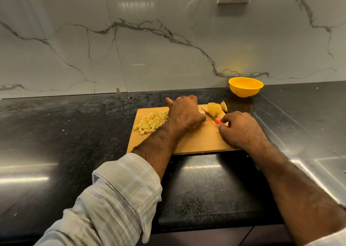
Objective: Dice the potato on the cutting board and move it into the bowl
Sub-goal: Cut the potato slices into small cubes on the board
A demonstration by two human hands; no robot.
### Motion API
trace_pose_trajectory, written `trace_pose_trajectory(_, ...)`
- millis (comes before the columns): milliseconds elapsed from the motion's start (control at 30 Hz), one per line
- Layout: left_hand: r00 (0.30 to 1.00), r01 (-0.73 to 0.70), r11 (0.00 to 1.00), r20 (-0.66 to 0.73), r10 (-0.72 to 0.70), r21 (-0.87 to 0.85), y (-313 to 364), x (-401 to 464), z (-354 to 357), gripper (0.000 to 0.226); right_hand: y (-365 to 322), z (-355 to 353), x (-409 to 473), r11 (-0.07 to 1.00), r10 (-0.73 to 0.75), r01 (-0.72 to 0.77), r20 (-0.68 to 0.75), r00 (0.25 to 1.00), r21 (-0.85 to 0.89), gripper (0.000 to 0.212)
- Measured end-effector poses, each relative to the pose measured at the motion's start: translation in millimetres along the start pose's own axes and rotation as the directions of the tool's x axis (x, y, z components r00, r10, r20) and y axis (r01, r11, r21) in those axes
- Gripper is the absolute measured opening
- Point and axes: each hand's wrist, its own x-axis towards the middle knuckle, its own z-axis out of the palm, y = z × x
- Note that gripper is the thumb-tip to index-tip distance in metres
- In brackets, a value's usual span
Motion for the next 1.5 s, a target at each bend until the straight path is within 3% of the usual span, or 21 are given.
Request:
trace_pose_trajectory(200, 0.991, -0.098, 0.989, 0.081, 0.107, -0.108, -16, -2, -8, 0.024, -7, 1, -5, 0.997, -0.044, 0.048, 0.059, 0.997, -0.059, 0.042)
trace_pose_trajectory(433, 0.982, -0.092, 0.965, 0.139, 0.13, -0.247, -26, -1, -10, 0.005, -7, -2, -6, 0.998, -0.031, 0.034, 0.039, 0.999, -0.06, 0.039)
trace_pose_trajectory(567, 0.988, -0.091, 0.963, 0.099, 0.12, -0.254, -17, -5, -6, 0.021, -11, 0, -8, 0.997, -0.059, 0.06, 0.04, 0.997, -0.047, 0.04)
trace_pose_trajectory(833, 0.972, -0.083, 0.919, 0.174, 0.161, -0.384, -25, -4, -7, 0.011, -15, 2, -12, 0.995, -0.039, 0.045, 0.071, 0.997, -0.085, 0.04)
trace_pose_trajectory(1000, 0.98, -0.126, 0.931, 0.1, 0.17, -0.342, -22, -4, -5, 0.016, -16, 0, -15, 0.995, -0.04, 0.045, 0.056, 0.998, -0.094, 0.04)
trace_pose_trajectory(1133, 0.97, -0.132, 0.914, 0.14, 0.198, -0.383, -24, -3, -9, 0.015, -21, -7, -22, 0.994, -0.074, 0.074, 0.001, 0.997, -0.077, 0.05)
trace_pose_trajectory(1500, 0.961, -0.137, 0.912, 0.171, 0.218, -0.387, -25, -1, -10, 0.022, -33, -9, -27, 0.982, -0.099, 0.107, 0.056, 0.993, -0.153, 0.05)
